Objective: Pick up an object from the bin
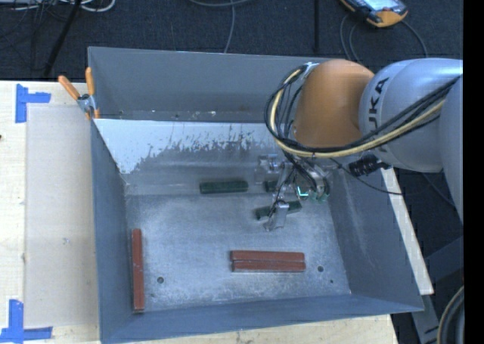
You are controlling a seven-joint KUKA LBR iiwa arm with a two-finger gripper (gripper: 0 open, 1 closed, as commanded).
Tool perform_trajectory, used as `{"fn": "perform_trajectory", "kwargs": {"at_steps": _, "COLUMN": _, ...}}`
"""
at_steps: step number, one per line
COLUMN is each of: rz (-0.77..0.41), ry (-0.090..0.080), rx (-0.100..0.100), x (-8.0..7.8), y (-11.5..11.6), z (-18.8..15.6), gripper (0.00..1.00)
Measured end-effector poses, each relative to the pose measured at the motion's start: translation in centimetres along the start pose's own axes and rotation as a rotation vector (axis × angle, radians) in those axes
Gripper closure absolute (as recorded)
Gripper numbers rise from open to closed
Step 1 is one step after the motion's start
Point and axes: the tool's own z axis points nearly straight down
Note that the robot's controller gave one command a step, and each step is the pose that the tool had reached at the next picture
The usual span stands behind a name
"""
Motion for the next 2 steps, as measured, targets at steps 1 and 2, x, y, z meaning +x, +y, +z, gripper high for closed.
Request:
{"fn": "perform_trajectory", "kwargs": {"at_steps": 1, "rz": 0.000, "ry": -0.007, "rx": 0.000, "x": -0.2, "y": 0.0, "z": -0.4, "gripper": 0.00}}
{"fn": "perform_trajectory", "kwargs": {"at_steps": 2, "rz": -0.024, "ry": -0.011, "rx": 0.000, "x": 0.2, "y": -5.4, "z": 5.3, "gripper": 0.00}}
